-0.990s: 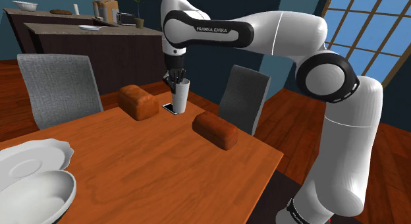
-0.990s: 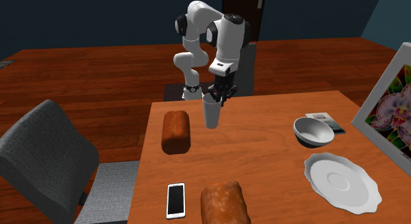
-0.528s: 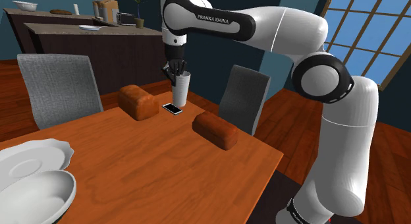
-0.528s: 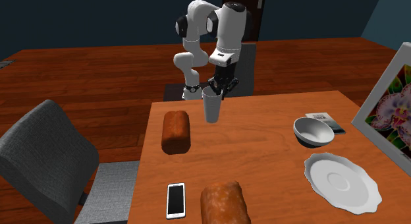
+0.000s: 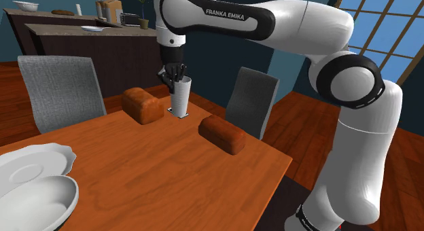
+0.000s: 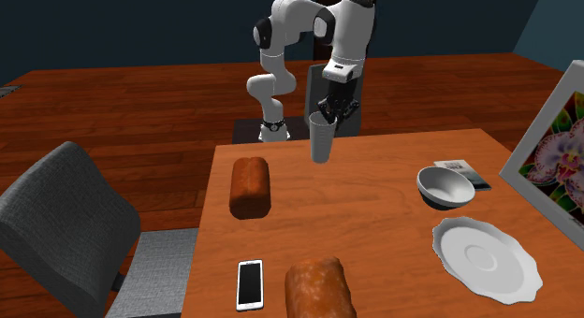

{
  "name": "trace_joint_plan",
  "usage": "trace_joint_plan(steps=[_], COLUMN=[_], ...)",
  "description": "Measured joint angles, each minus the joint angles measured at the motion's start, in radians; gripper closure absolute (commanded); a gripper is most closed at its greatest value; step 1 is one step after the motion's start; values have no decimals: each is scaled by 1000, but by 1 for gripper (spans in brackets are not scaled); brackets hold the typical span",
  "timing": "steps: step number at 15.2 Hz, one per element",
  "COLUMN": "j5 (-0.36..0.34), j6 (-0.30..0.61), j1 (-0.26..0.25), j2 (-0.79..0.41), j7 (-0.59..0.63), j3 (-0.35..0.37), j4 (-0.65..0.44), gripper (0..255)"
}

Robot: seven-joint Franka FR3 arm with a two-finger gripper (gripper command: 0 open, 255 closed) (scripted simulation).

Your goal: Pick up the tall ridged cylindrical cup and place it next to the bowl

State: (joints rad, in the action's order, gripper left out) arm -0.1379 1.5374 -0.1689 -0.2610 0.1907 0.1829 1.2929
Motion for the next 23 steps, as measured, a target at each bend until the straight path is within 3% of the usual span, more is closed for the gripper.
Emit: trace_joint_plan(steps=[5, 12, 23], j5=[3, -4, -49], j6=[11, -5, -71], j1=[-59, -157, -340], j2=[48, 56, -54], j7=[101, 259, 510], j3=[38, 100, 189], j4=[70, 77, -66], gripper=[255, 255, 255])
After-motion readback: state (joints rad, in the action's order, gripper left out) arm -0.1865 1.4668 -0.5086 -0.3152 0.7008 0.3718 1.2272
